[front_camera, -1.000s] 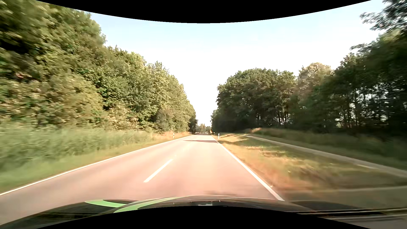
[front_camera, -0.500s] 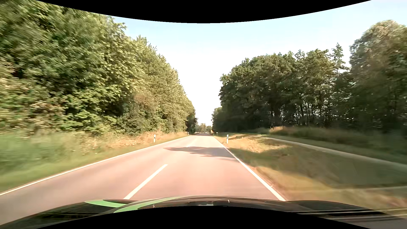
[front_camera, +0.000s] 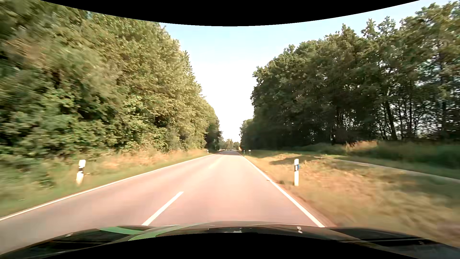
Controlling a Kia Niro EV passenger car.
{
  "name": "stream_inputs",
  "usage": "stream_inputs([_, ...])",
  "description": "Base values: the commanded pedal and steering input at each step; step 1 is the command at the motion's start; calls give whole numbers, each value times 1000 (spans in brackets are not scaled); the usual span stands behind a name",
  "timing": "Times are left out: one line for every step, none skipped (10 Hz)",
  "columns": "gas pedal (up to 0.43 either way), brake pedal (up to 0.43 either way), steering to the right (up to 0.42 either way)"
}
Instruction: Follow the waypoints while adhering to traffic rules and regulations
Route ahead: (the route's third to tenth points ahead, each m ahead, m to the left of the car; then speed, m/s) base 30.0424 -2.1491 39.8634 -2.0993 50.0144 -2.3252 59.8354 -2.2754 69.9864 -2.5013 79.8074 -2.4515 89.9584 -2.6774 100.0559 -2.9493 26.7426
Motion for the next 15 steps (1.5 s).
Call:
stream_inputs([228, 0, 2])
stream_inputs([228, 0, 2])
stream_inputs([220, 0, 2])
stream_inputs([209, 0, 2])
stream_inputs([197, 0, 2])
stream_inputs([197, 0, 2])
stream_inputs([197, 0, 2])
stream_inputs([197, 0, 2])
stream_inputs([197, 0, 2])
stream_inputs([197, 0, 2])
stream_inputs([197, 0, 2])
stream_inputs([197, 0, 3])
stream_inputs([197, 0, 3])
stream_inputs([197, 0, 3])
stream_inputs([197, 0, 3])
